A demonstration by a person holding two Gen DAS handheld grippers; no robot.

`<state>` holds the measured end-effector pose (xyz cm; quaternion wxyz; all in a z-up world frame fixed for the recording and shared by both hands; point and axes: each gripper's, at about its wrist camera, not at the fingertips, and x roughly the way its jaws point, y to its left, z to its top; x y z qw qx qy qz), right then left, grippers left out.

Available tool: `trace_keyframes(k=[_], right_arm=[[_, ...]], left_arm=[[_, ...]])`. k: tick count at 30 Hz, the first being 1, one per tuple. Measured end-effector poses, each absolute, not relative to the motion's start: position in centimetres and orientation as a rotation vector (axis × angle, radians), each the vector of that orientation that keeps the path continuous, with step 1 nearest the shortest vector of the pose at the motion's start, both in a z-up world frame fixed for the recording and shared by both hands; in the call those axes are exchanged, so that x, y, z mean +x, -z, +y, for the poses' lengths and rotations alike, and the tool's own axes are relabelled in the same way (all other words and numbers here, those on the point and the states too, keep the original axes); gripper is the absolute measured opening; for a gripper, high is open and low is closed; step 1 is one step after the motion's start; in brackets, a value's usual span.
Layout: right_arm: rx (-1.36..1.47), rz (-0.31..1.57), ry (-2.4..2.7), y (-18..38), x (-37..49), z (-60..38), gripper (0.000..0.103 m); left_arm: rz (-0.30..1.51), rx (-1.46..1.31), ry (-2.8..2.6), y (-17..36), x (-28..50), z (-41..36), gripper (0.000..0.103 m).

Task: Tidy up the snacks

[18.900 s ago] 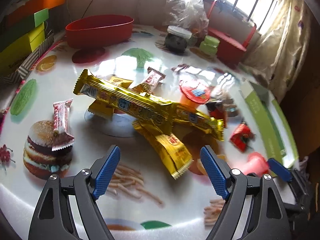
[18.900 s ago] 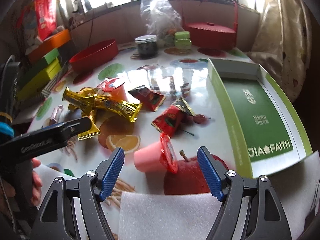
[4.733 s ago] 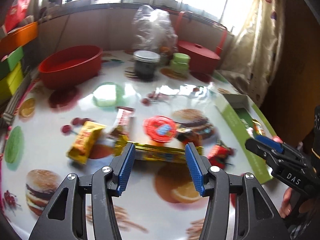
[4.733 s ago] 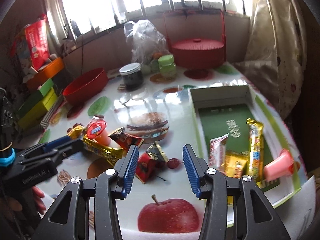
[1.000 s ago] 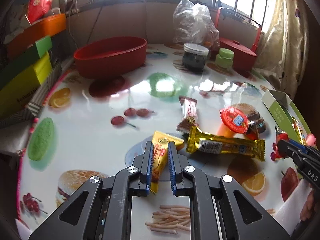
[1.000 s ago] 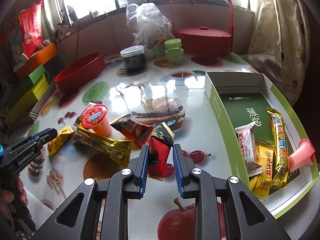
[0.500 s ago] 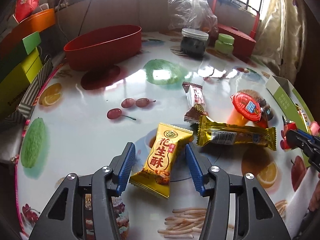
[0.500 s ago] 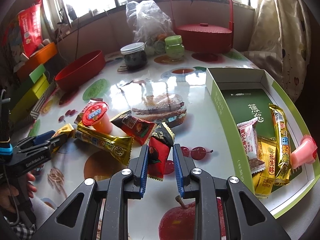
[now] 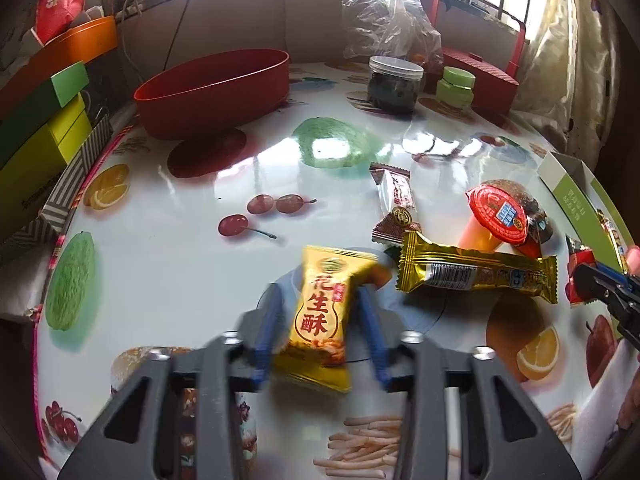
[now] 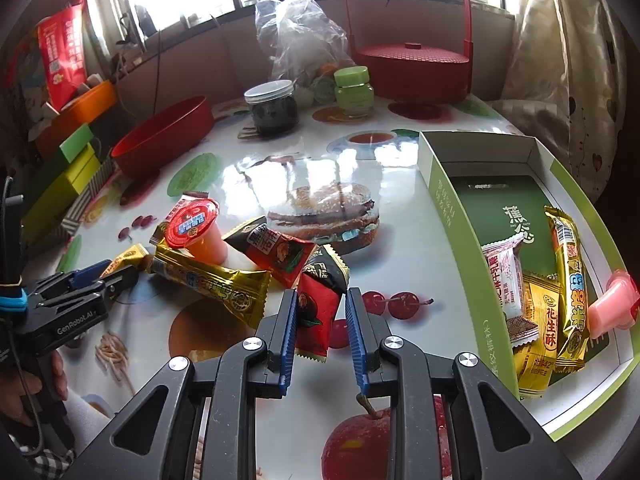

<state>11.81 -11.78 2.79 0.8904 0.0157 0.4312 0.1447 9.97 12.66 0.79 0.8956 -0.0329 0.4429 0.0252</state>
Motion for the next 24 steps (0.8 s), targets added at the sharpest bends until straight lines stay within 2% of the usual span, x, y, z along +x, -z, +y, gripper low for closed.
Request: trace_keyframes(k=[6, 24], right_arm=[[0.034, 0.892, -0.299, -2.9, 11.8, -11.8, 0.023], [0.035, 0.869, -0.317, -3.8, 11.0, -11.7, 0.023]], left_arm=[[0.917, -0.071, -0.067, -0.9, 9.8, 12.8, 0.025], [0.858, -0.064, -0.052, -3.2, 8.2, 12.0, 0.024]])
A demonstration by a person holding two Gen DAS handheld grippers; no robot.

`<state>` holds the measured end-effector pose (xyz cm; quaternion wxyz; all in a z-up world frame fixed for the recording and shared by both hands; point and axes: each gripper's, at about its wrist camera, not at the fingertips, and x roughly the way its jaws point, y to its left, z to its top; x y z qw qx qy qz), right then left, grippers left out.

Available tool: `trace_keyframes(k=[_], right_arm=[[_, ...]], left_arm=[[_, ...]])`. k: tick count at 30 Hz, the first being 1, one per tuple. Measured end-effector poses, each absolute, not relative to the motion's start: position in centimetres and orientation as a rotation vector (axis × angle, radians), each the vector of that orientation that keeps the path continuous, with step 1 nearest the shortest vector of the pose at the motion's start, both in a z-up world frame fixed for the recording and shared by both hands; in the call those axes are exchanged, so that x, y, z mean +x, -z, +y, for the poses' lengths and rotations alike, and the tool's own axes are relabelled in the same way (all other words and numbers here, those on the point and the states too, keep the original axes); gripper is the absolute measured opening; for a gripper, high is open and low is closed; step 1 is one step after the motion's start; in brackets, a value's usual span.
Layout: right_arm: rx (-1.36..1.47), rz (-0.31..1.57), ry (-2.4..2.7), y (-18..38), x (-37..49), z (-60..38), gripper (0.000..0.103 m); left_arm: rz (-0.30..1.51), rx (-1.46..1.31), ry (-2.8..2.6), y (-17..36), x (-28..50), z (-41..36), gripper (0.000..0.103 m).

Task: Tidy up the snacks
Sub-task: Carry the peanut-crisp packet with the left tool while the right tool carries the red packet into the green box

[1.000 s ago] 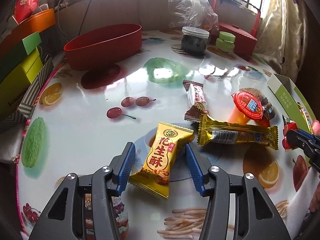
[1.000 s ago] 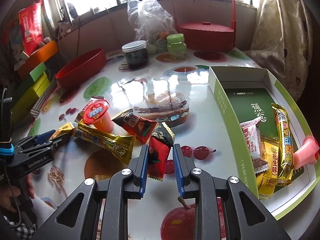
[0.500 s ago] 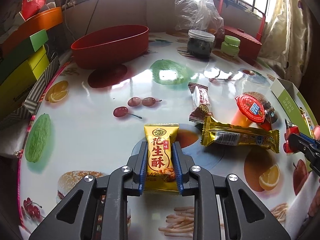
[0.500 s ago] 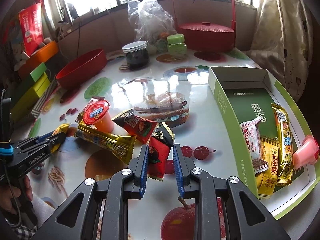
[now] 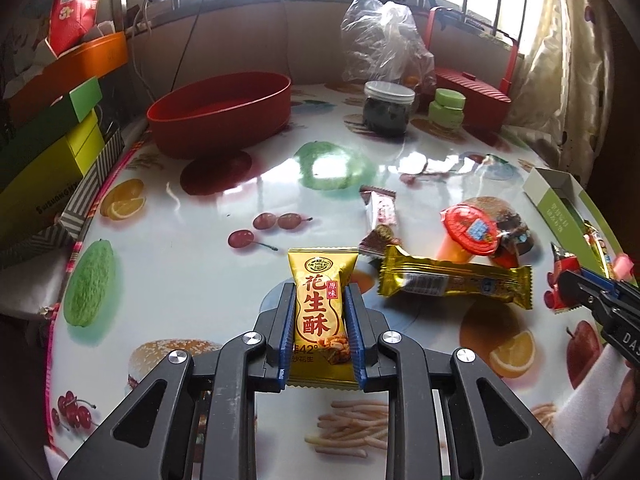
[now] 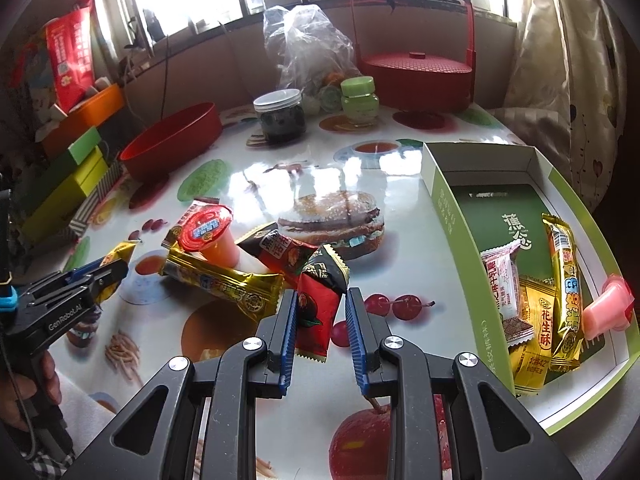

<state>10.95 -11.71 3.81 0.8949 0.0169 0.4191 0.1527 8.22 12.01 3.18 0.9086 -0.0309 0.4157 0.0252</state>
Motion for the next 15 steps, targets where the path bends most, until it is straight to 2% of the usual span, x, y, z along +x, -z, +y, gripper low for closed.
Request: trace_keyframes(k=[15], right_arm=[[0.053, 0.827, -0.326, -5.5, 9.8, -12.7, 0.023]], left_arm=[[0.798, -0.027, 0.039, -6.1, 7.3, 8.3, 0.024]])
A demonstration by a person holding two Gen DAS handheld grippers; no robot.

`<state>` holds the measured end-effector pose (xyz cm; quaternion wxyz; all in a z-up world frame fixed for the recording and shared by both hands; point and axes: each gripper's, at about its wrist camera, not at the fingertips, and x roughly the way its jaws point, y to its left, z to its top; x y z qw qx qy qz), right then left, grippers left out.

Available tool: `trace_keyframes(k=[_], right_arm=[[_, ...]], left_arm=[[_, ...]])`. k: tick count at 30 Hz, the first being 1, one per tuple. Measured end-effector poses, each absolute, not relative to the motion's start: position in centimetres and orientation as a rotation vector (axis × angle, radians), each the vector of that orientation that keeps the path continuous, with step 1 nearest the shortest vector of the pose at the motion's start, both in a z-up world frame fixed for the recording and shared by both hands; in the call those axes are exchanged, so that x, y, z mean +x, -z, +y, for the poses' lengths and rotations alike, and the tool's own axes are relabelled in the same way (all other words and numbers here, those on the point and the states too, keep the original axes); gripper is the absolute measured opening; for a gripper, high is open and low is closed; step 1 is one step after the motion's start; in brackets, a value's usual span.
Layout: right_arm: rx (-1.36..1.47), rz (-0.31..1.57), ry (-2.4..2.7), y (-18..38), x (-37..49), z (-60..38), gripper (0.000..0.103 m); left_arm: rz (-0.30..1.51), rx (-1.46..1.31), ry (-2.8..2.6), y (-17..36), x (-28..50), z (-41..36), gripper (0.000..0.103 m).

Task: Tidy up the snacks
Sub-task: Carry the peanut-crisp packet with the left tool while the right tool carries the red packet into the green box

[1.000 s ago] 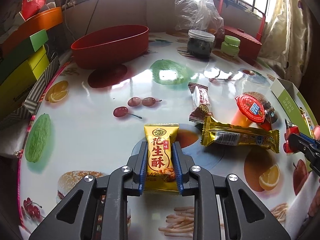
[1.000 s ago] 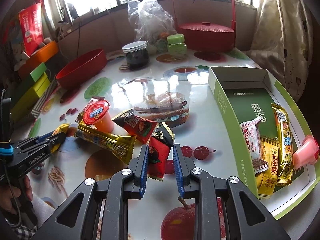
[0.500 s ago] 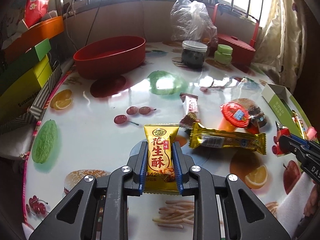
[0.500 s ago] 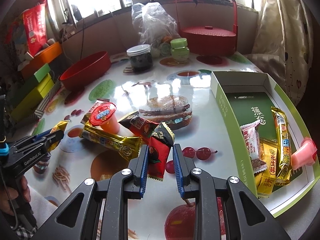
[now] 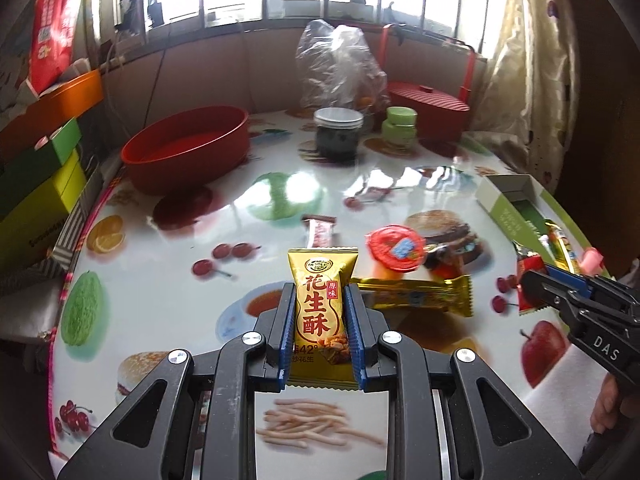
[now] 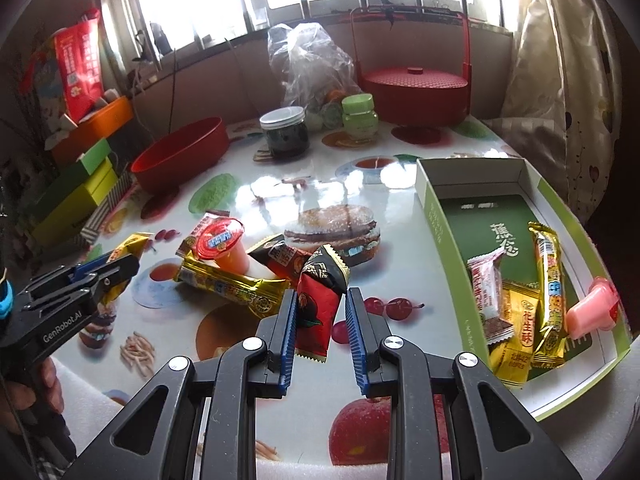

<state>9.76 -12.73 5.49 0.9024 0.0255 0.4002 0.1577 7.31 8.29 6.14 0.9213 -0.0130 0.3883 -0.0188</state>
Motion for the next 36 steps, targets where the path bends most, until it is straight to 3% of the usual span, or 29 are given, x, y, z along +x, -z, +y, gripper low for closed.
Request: trace_keyframes(k=[36], right_arm=[[0.128, 0.746, -0.214, -9.1, 7.8, -19.9, 0.023]], left_arm=[[0.786, 0.052, 0.293, -8.3, 8.9, -2.8, 0.025]])
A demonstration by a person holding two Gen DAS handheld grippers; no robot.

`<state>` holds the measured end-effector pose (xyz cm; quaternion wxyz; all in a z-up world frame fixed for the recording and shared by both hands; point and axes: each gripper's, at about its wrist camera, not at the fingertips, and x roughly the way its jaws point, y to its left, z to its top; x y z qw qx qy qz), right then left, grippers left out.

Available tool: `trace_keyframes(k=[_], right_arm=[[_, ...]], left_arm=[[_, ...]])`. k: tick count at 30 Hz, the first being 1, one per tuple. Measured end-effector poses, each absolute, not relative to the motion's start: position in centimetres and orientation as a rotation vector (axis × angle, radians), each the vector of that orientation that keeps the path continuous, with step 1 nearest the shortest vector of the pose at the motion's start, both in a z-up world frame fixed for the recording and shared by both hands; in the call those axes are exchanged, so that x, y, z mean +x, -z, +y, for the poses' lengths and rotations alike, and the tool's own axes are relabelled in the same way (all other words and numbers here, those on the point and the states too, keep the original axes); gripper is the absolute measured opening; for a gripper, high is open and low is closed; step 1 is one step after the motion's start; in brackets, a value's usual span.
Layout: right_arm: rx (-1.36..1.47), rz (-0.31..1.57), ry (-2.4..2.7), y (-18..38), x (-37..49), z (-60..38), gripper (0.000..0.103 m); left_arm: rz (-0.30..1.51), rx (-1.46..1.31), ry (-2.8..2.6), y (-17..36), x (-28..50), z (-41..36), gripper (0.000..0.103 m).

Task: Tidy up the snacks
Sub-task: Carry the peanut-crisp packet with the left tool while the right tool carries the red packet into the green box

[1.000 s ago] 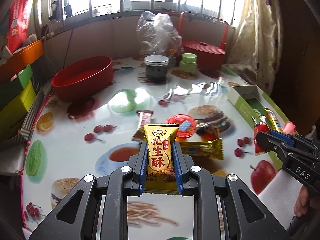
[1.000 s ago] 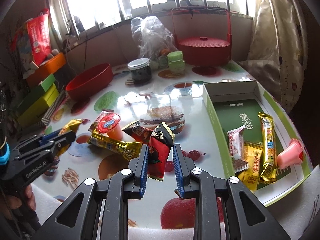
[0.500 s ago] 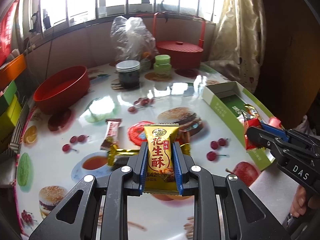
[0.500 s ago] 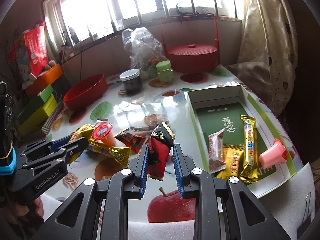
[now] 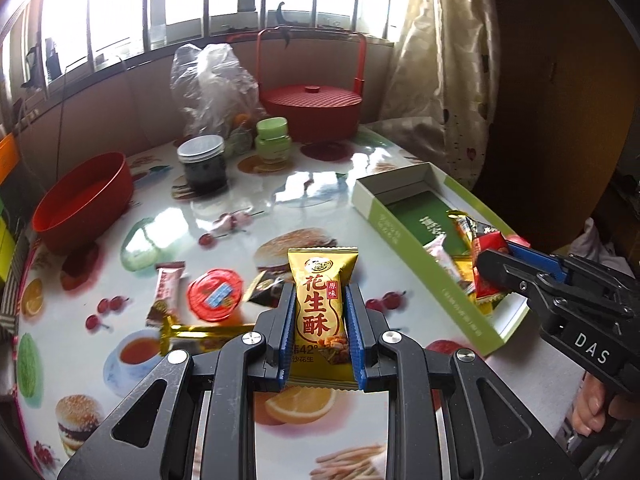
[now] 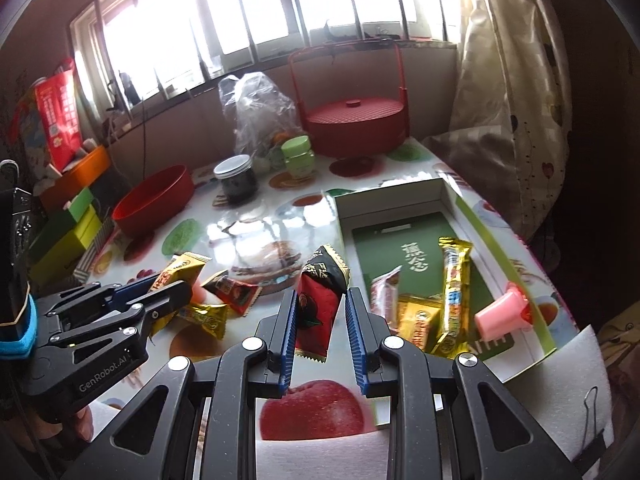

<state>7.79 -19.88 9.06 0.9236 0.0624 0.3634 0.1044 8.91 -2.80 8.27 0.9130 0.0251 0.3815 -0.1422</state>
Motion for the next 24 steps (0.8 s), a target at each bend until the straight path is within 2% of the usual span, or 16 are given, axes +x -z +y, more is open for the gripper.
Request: trace_keyframes(k=[24], right_arm=[[0.182, 0.727, -0.092, -9.7, 8.8, -26.9, 0.023]], left_arm=[[0.806, 0.047, 0.444, -8.4, 12.1, -9.6, 0.025]])
